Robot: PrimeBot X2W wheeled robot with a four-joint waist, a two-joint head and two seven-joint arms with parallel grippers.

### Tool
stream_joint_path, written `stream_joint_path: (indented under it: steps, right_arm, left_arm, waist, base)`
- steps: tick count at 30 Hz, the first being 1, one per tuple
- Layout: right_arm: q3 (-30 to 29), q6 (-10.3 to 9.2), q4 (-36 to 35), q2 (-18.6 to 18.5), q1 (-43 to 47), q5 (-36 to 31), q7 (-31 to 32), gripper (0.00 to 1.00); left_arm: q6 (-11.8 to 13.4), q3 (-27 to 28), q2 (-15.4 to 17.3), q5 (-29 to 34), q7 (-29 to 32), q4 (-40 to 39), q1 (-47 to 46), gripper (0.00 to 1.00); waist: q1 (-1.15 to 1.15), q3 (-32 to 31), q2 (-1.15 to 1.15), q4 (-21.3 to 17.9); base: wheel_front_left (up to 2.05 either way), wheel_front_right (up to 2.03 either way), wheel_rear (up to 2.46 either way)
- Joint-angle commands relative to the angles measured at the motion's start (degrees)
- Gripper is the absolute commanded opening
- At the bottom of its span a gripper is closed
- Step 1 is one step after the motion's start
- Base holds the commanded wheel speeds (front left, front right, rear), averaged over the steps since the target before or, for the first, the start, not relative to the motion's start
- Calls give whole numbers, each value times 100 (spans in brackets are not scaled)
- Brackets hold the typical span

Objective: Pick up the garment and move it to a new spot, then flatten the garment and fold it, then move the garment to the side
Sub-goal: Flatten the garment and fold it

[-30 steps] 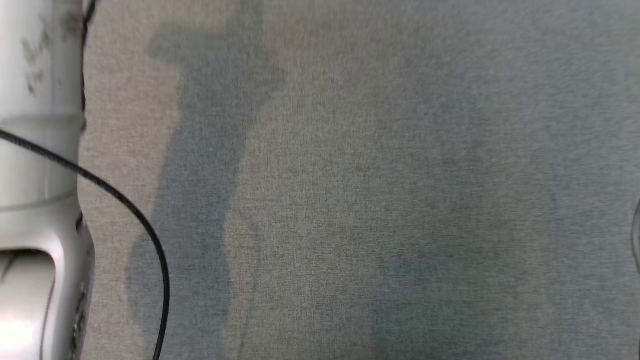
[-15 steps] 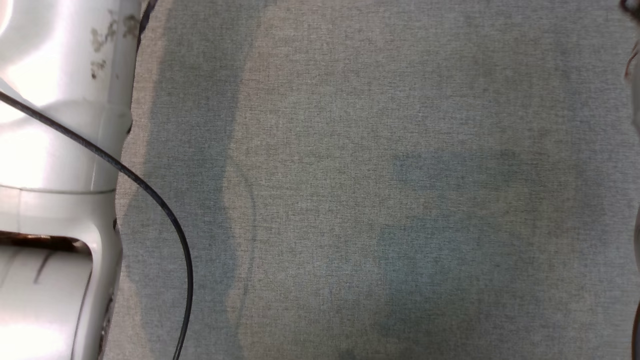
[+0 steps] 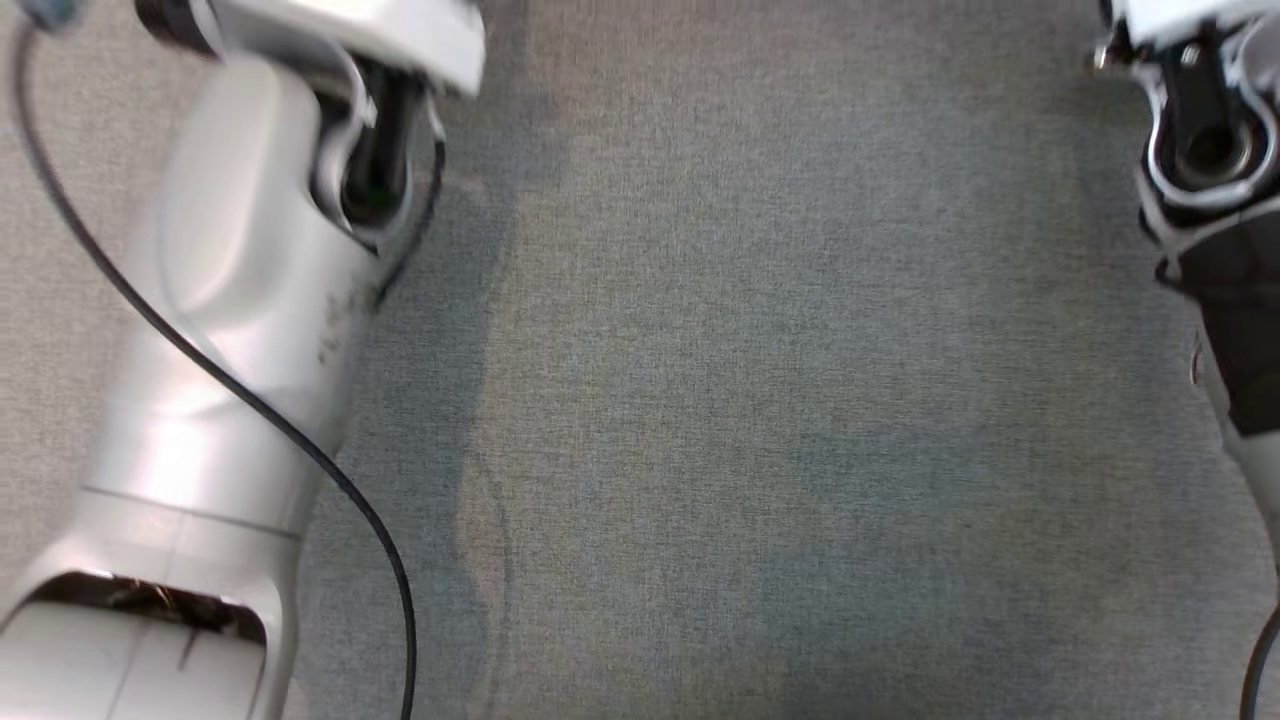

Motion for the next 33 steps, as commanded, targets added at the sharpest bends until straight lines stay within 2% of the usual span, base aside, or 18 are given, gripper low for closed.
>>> stream_joint_path:
  steps: [1, 9, 19, 20, 25, 33]
  right_arm:
    - [47, 2, -39, -104, 135, 48, 26, 0]
    - [636, 2, -187, -444, 909, 361, 402, 0]
    - [1175, 2, 2, -663, 1593, 558, 756, 0]
    - [1293, 2, 55, -703, 1705, 550, 827, 0]
    - [1614, 2, 136, -822, 1973, 508, 1009, 0]
    - [1905, 1, 300, -961, 2256, 611, 1160, 0]
  left_arm:
    - [-36, -64, 20, 83, -20, 84, 102, 0]
    - [-109, -460, 115, 499, -20, 508, 976, 0]
    - [-136, -1386, 438, 807, -21, 547, 1856, 0]
    - [-136, -1672, 554, 861, -21, 551, 1996, 0]
    - [-137, -2263, 787, 969, -16, 638, 2295, 0]
    - [-125, -2683, 1152, 1157, -18, 768, 2639, 0]
  waist:
    - [-1, -174, 0, -31]
    - [-1, -754, 0, -84]
    - [-1, -1323, 0, -110]
    - [-1, -1438, 0, -112]
    - [-1, -1713, 0, -146]
    - [-1, -2115, 0, -232]
  base:
    - [0, 0, 0]
    - [0, 0, 0]
    - [0, 0, 0]
    - [0, 0, 0]
    - [0, 0, 0]
    - [0, 0, 0]
